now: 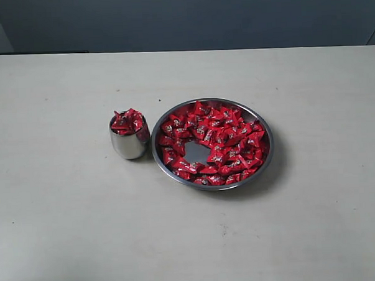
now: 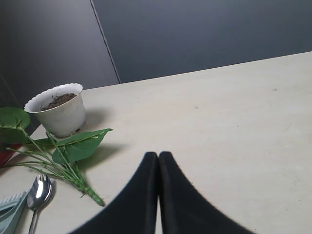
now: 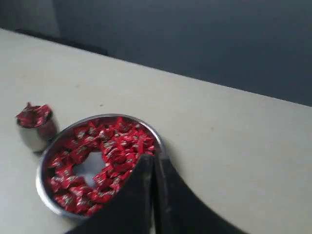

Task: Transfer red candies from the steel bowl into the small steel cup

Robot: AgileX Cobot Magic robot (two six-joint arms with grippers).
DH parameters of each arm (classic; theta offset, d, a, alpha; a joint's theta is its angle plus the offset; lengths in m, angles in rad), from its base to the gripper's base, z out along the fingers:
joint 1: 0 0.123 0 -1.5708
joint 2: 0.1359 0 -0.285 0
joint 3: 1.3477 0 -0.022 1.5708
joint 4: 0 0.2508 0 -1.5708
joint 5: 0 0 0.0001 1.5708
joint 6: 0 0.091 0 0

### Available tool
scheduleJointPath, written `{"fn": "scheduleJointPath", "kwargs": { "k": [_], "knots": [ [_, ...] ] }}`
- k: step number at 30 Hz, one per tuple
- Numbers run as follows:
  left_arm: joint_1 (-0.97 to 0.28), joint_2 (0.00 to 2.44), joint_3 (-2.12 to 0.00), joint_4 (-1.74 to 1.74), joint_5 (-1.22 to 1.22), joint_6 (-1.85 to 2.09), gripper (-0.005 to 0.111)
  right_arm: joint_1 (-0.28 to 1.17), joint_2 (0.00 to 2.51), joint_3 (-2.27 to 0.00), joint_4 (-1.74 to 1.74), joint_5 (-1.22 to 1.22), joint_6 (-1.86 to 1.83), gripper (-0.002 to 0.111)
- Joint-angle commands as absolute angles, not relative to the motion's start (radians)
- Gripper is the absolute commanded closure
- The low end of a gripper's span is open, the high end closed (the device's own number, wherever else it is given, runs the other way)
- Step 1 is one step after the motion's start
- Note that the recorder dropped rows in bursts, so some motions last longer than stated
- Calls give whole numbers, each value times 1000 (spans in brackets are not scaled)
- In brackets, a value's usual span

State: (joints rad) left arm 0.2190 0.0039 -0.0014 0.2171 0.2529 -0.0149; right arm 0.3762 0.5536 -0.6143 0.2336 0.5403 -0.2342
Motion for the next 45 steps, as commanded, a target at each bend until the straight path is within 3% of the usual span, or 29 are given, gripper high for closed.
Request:
{"fn": "scheduleJointPath", "kwargs": {
  "k": [1,11,21,45],
  "knots": [
    [216,0,0,222,239,-19,106,195,415,-388,301,311,-232,108],
    [216,0,0,222,239,-19,106,-21,107,-47,303,161,-232,108],
    [216,0,0,222,239,-19,106,-30,0,0,289,348,-232,108],
    [216,0,0,222,239,-19,106,-30,0,0,303,332,-231,108]
  ]
}}
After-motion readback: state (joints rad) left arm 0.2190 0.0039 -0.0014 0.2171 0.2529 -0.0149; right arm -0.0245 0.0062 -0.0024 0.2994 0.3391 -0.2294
